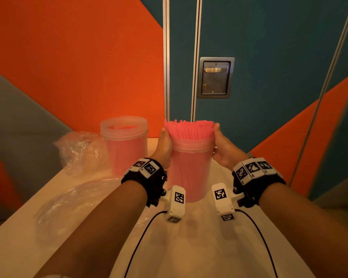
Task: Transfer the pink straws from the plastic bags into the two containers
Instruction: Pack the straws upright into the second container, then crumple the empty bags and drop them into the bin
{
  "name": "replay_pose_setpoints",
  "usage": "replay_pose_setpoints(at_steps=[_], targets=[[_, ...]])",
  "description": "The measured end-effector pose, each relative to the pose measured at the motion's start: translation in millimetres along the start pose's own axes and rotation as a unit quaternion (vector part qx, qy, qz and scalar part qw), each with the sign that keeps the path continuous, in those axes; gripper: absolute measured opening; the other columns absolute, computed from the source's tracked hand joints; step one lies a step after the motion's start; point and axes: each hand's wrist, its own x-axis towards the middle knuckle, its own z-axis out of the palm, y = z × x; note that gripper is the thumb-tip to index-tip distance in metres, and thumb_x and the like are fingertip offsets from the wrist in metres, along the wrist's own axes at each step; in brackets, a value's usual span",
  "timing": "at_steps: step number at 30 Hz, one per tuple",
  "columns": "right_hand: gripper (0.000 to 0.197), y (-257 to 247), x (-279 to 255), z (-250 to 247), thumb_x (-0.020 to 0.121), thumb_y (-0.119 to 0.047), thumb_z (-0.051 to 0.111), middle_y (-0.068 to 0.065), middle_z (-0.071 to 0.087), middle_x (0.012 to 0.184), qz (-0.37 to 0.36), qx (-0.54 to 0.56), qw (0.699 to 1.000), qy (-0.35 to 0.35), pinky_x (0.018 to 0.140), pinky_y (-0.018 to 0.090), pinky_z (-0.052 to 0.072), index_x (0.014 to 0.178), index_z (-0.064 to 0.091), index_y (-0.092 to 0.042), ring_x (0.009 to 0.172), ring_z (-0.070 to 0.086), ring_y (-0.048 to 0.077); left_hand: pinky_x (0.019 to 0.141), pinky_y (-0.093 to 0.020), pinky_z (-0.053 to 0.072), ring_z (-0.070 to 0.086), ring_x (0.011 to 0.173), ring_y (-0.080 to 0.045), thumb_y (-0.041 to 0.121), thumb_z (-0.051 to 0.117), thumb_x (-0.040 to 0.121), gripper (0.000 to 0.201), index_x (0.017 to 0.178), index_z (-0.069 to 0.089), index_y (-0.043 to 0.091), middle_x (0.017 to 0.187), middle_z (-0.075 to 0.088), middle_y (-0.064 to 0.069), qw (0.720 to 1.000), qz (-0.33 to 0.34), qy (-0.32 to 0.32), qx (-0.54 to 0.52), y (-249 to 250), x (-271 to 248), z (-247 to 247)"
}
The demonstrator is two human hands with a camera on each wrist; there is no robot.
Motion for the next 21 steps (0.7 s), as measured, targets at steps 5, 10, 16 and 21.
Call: replay_pose_setpoints(at_steps=[5, 10, 16, 21], targets=[[0.069, 1.7, 0.2, -1.7, 0.093, -0.062, 0.021, 0.000, 0.043, 0.145, 0.011, -0.036, 0.999, 0.021, 0.112, 0.036, 0.033, 0.142, 0.037, -0.017, 0.133, 0.040, 0.018, 0.111, -0.049, 0.031, 0.042, 0.129, -0.024, 0.068, 0.013, 0.084, 0.077, 0.143, 0.033, 0.023, 0.142, 0.045, -0.007, 1.000, -0.010, -0.004, 0.017, -11.4, 10.2, -4.9], [0.066, 4.8, -1.0, -1.6, 0.092, -0.064, 0.023, -0.004, 0.048, 0.140, 0.024, -0.052, 0.998, 0.036, 0.101, 0.030, 0.039, 0.137, 0.044, -0.020, 0.126, 0.046, 0.016, 0.108, -0.042, 0.035, 0.046, 0.125, -0.022, 0.058, 0.010, 0.094, 0.065, 0.140, 0.038, 0.021, 0.138, 0.049, -0.007, 0.999, 0.006, -0.019, 0.043, 2.9, -24.7, -3.7], [0.067, 7.1, -14.7, -0.3, 0.092, -0.060, 0.032, -0.002, 0.037, 0.145, -0.034, -0.074, 0.985, 0.152, 0.108, 0.035, 0.030, 0.142, 0.034, -0.016, 0.131, 0.038, 0.021, 0.105, -0.028, 0.018, 0.021, 0.132, -0.003, 0.047, 0.011, 0.100, 0.056, 0.148, 0.020, 0.021, 0.142, 0.026, 0.015, 0.979, 0.089, -0.073, 0.169, 25.1, -86.8, -25.8], [0.042, 7.9, -73.9, 42.4, 0.087, -0.021, 0.053, 0.011, 0.033, 0.138, -0.311, -0.176, 0.900, 0.249, 0.098, 0.019, 0.021, 0.128, 0.046, -0.013, 0.128, 0.031, 0.025, 0.088, -0.018, 0.036, 0.046, 0.115, -0.007, 0.014, 0.042, 0.098, 0.027, 0.122, 0.055, 0.015, 0.125, 0.051, 0.008, 0.940, 0.166, -0.024, 0.298, 65.2, -125.6, -84.2]])
